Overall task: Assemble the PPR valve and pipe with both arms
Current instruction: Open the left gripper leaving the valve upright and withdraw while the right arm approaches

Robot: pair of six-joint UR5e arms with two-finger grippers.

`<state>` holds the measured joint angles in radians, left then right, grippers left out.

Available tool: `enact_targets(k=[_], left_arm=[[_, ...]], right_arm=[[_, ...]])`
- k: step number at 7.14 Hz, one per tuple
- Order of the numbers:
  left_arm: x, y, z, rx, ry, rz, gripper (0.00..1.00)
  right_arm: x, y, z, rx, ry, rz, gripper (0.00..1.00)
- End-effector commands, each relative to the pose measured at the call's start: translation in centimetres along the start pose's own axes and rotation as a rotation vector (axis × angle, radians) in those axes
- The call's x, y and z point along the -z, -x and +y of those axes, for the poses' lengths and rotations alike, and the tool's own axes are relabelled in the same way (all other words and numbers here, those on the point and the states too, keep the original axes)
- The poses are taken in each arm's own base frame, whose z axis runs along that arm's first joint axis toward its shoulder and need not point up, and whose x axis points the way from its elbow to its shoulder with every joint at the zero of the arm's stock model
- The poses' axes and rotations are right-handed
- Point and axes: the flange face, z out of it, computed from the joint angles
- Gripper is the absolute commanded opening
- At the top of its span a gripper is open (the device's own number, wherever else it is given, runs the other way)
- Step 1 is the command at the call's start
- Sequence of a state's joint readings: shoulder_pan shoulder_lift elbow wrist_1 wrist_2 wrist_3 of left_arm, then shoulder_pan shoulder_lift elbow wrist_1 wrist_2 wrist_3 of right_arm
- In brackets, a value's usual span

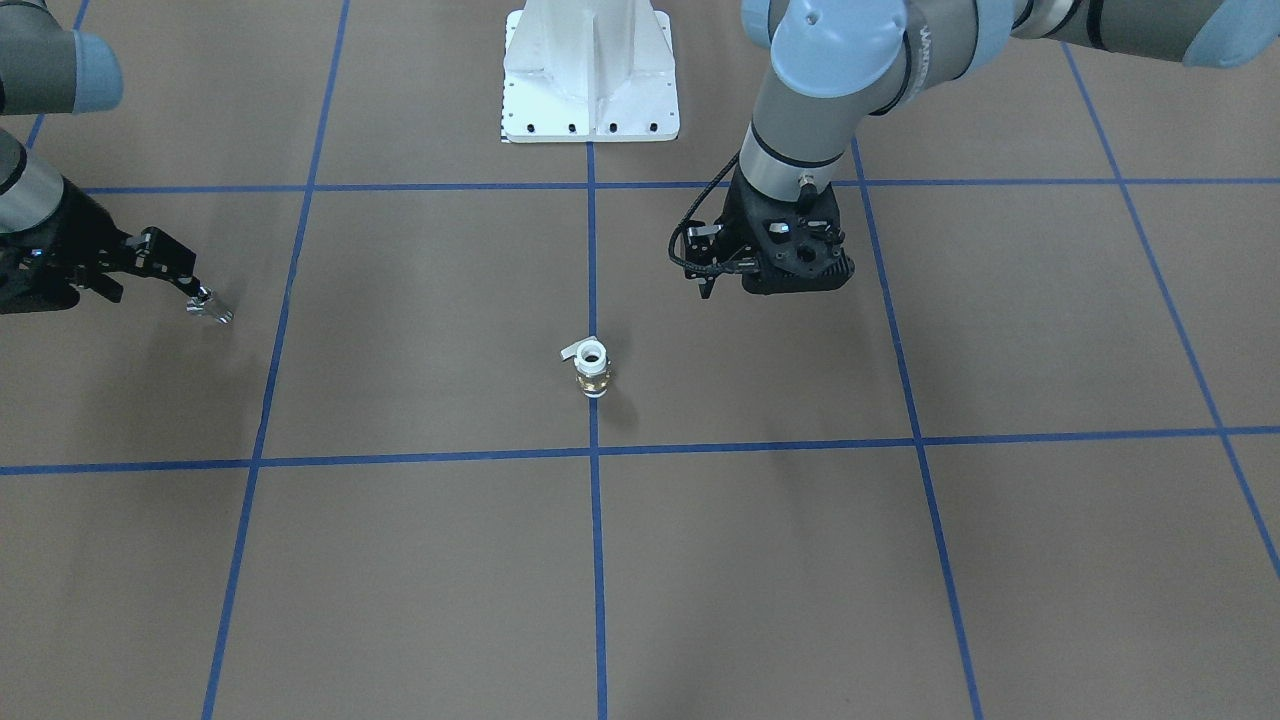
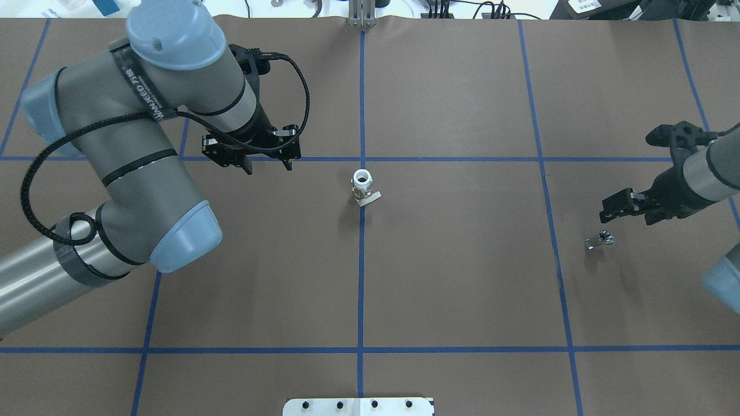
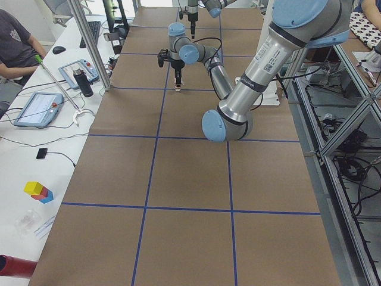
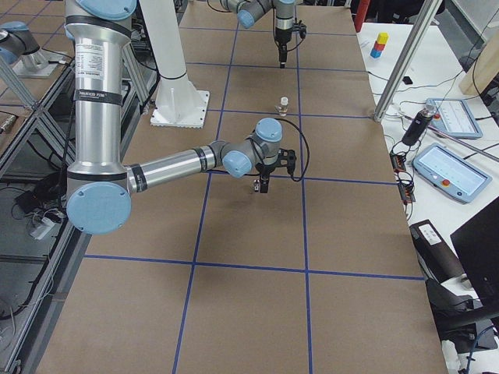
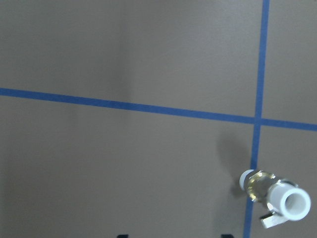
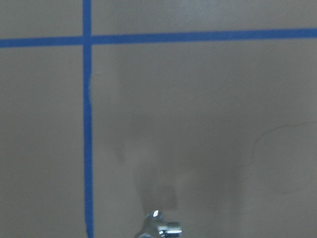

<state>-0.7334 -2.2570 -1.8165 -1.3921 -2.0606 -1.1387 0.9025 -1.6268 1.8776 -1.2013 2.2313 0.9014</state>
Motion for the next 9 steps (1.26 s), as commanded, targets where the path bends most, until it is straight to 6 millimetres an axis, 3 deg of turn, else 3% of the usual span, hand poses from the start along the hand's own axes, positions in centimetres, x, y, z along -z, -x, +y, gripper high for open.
enact_targets(k=[1, 4, 6, 9], left_arm=[[-0.1, 1.2, 0.2, 0.004, 0.001, -0.011, 0.71], [-0.1, 1.2, 0.1, 0.007, 0.000, -0.013, 0.72], [-0.1, 1.3, 0.1, 0.007, -0.001, -0.014, 0.72], [-0.2, 1.2, 0.2, 0.009, 0.000, -0.014, 0.72]], right_arm=[[-3.2, 2.7, 2.2, -0.012, 0.004, 0.049, 0.99], [-3.5, 2.5, 2.7, -0.070, -0.005, 0.066, 0.98], [-4.0, 2.5, 2.6, -0.068, 0.002, 0.073, 0.88], [-4.6, 2.3, 2.3, -0.068, 0.008, 0.082, 0.82]])
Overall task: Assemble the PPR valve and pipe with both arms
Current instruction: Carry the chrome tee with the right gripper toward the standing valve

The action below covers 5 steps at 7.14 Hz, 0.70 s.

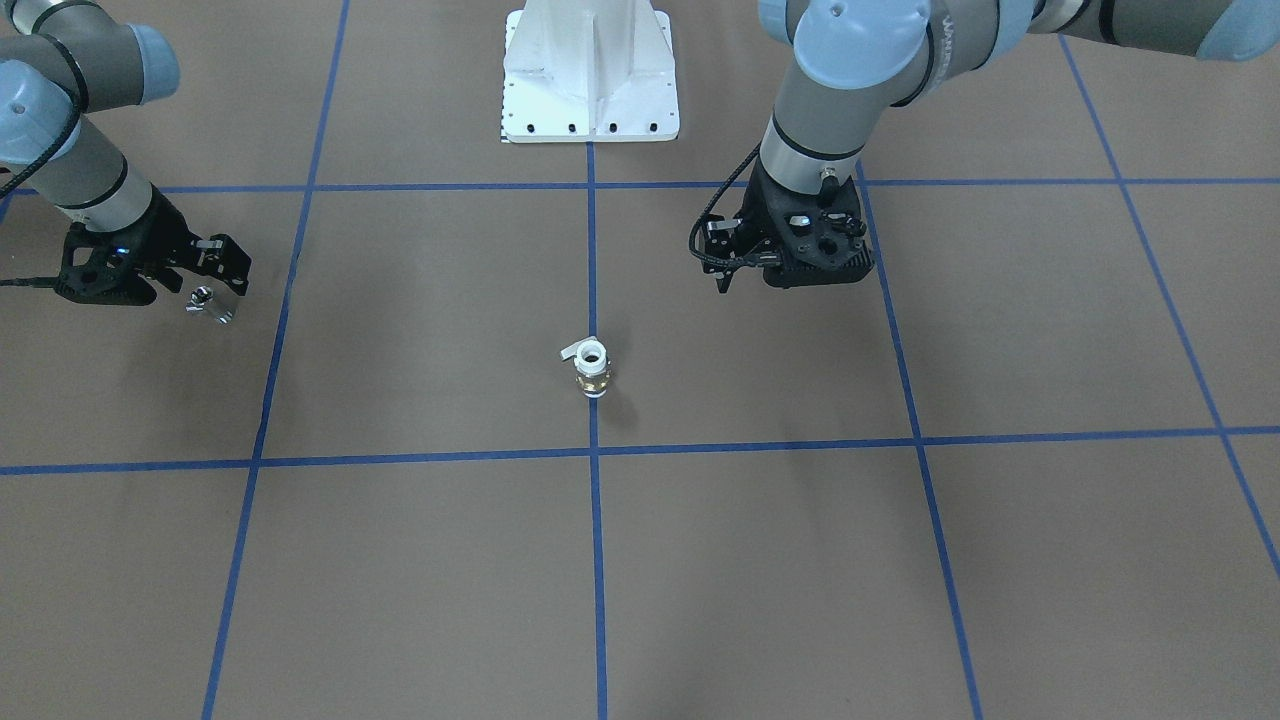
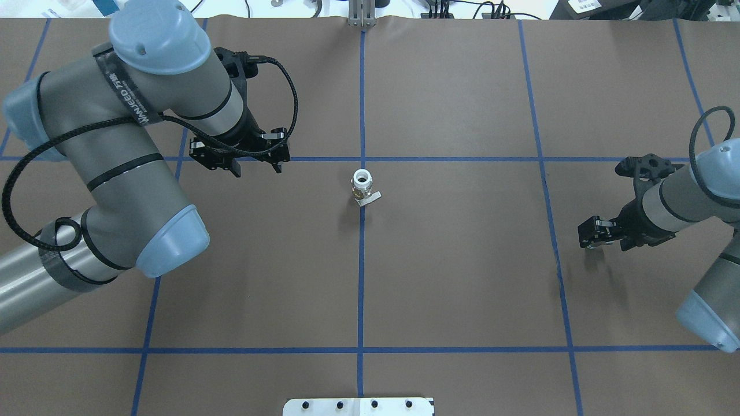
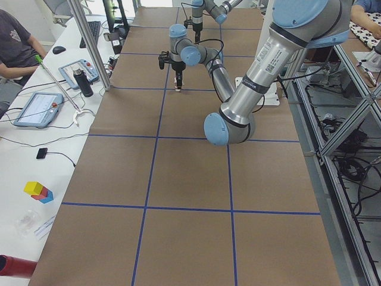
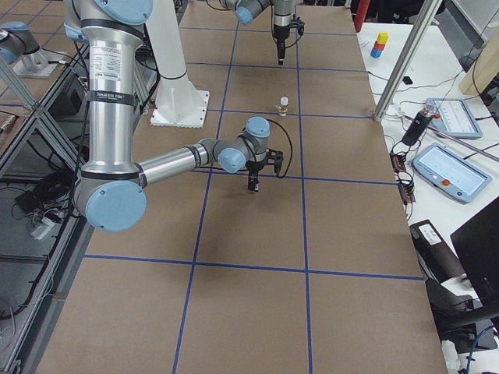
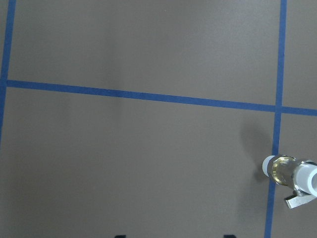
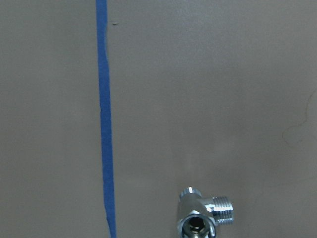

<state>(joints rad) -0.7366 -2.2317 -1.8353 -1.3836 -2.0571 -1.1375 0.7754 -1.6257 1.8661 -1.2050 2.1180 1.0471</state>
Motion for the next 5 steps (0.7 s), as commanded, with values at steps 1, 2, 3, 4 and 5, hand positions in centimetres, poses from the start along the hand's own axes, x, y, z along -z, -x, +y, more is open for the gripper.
enact_targets(k=[1, 2, 3, 4, 5], left_arm=[[-0.16, 0.08, -0.03, 0.002, 0.001, -0.003, 0.72], [-0.34, 0.08, -0.04, 0.004, 0.002, -0.006, 0.72], [-0.34, 0.08, -0.04, 0.006, 0.002, -0.006, 0.72], [-0.41, 0.10, -0.07, 0.006, 0.003, -0.007, 0.72], [-0.41, 0.10, -0.07, 0.006, 0.003, -0.007, 0.72]], right_arm=[[-0.14, -0.16, -0.05, -0.002, 0.002, 0.003, 0.71], [-0.09, -0.31, -0.01, -0.004, 0.003, 0.003, 0.54], [0.05, -0.43, -0.15, -0.006, -0.001, 0.003, 0.47], [0.07, -0.55, -0.17, -0.008, -0.001, 0.004, 0.46], [0.18, -0.75, -0.28, -0.012, -0.004, 0.005, 0.37]])
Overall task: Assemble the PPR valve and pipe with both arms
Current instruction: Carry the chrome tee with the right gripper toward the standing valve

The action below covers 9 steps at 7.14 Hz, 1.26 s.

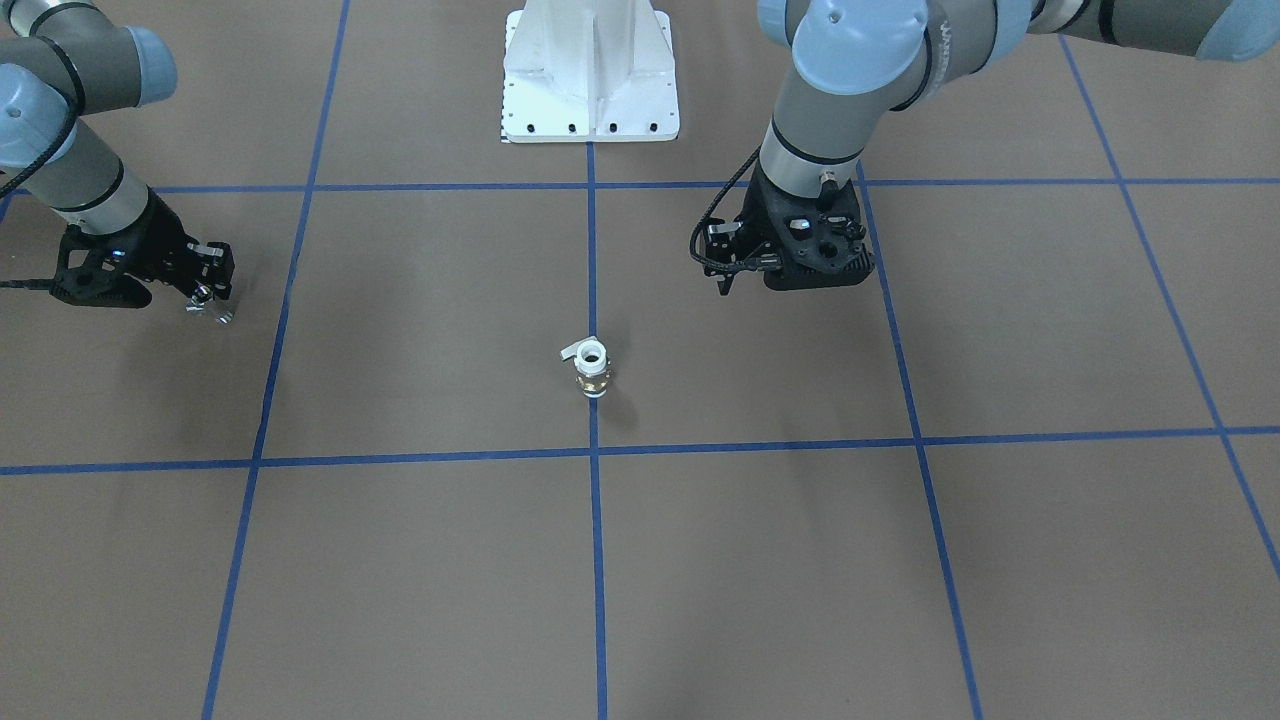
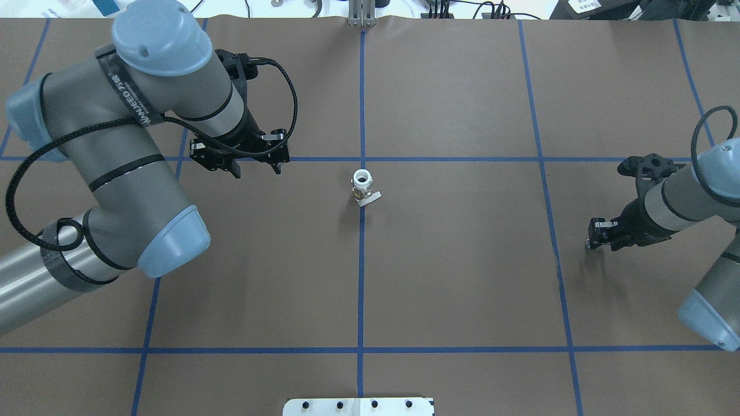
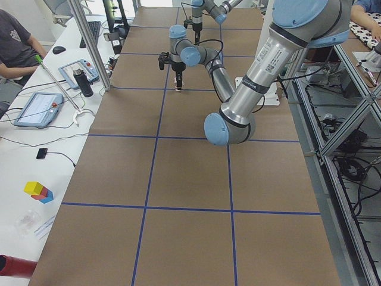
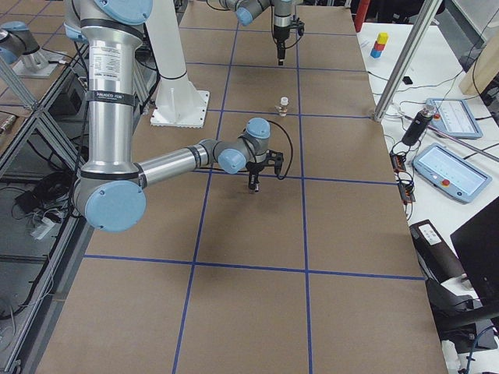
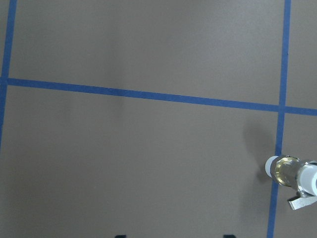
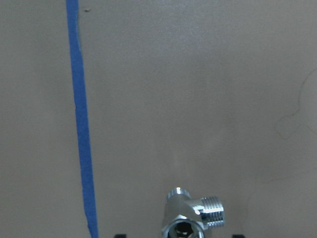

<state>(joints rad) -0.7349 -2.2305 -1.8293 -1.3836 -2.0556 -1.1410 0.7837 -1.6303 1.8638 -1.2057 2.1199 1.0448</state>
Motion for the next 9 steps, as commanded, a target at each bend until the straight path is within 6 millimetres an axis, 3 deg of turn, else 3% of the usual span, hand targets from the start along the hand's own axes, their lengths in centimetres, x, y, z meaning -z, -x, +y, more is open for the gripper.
enact_targets(k=[1, 2, 3, 6, 7, 9], left_arm=[[0.0, 0.0, 0.0, 0.001, -0.001, -0.001, 0.72], [0.0, 0.0, 0.0, 0.001, -0.002, 0.000, 0.72], [-0.2, 0.1, -0.1, 0.004, 0.000, -0.004, 0.72], [0.1, 0.1, 0.0, 0.002, -0.003, 0.000, 0.72], [0.2, 0.6, 0.1, 0.000, -0.004, 0.000, 0.72], [1.0, 5.6, 0.5, -0.076, -0.017, -0.013, 0.71]], right_arm=[[0.3, -0.5, -0.4, -0.009, -0.007, 0.001, 0.24], [0.5, -0.5, -0.5, -0.011, -0.010, -0.002, 0.07], [0.6, -0.6, -0.6, -0.013, -0.012, -0.002, 0.00], [2.6, 0.1, -1.8, -0.025, -0.029, -0.041, 0.00], [3.5, 3.0, -3.0, -0.024, -0.033, -0.051, 0.00], [7.9, 14.2, -7.0, -0.060, -0.022, -0.020, 0.00]])
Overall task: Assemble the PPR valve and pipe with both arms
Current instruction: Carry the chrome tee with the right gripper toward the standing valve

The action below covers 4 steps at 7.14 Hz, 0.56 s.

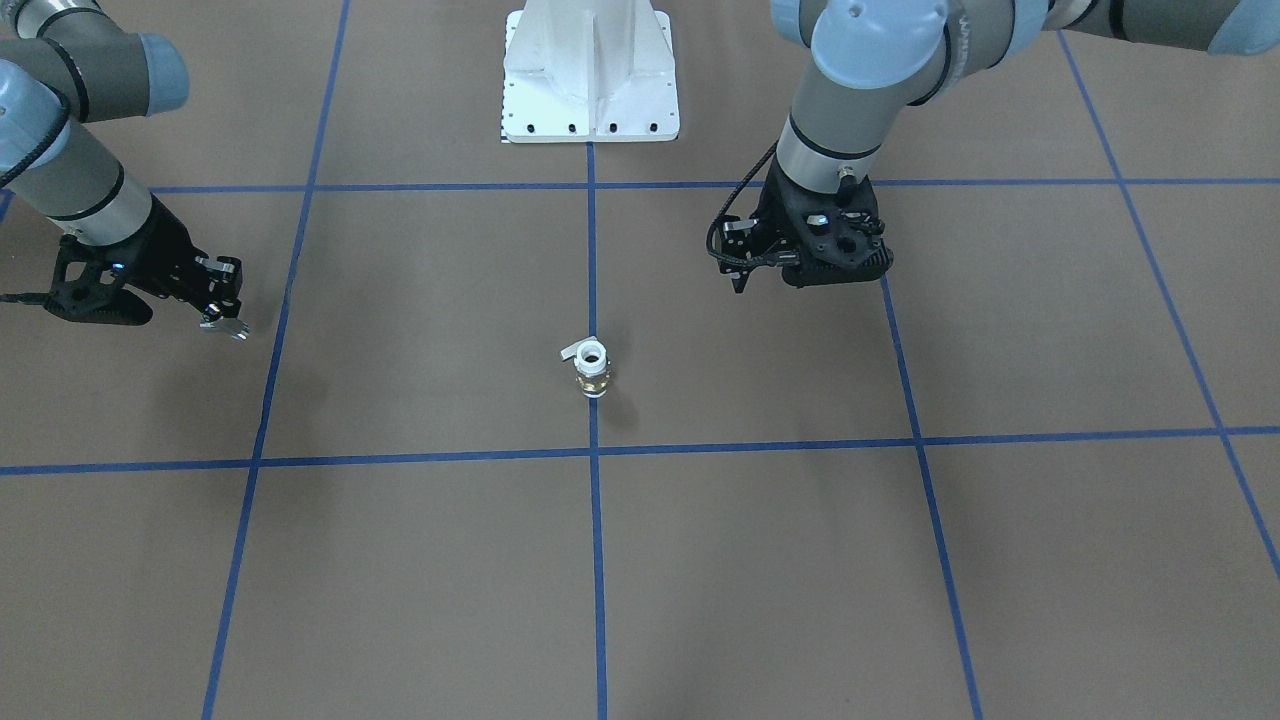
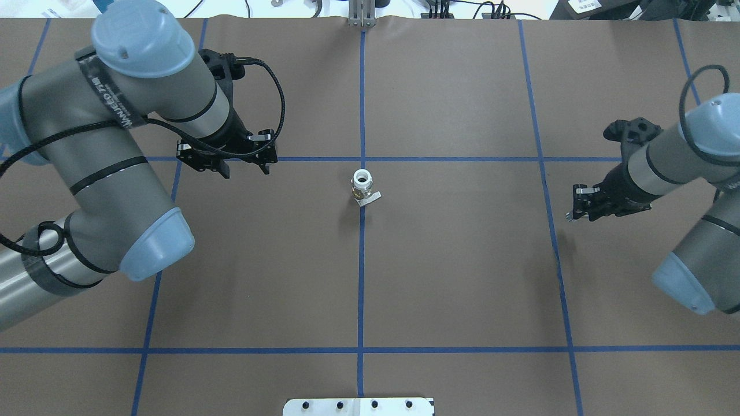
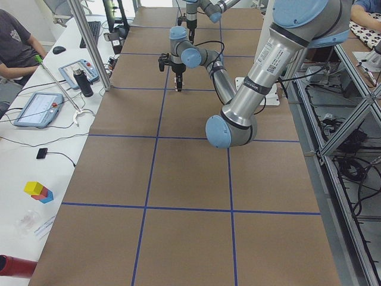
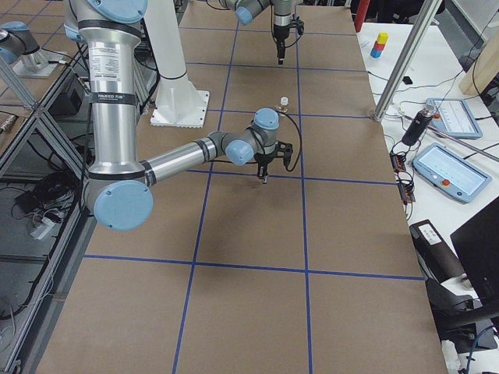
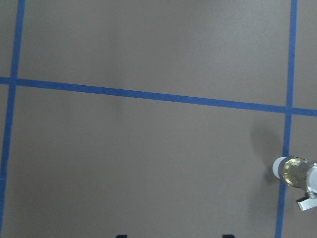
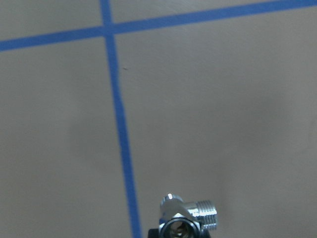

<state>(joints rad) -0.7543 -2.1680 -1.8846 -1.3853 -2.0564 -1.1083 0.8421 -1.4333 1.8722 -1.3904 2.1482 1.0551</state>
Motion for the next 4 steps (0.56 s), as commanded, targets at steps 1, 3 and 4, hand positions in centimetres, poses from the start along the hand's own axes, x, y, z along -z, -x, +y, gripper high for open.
enact_targets(k=[1, 3, 4], left_arm=[[0.6, 6.1, -0.4, -0.089, -0.014, -0.033, 0.71], [1.6, 14.5, -2.4, -0.160, -0.004, -0.074, 0.71], [1.9, 18.9, -3.4, -0.195, 0.008, -0.097, 0.71]], right_arm=[[5.2, 12.4, -2.1, -0.024, 0.005, 0.025, 0.00], [6.3, 23.6, -0.2, -0.122, -0.020, -0.029, 0.00], [6.1, 29.9, -0.9, -0.209, -0.007, -0.038, 0.00]])
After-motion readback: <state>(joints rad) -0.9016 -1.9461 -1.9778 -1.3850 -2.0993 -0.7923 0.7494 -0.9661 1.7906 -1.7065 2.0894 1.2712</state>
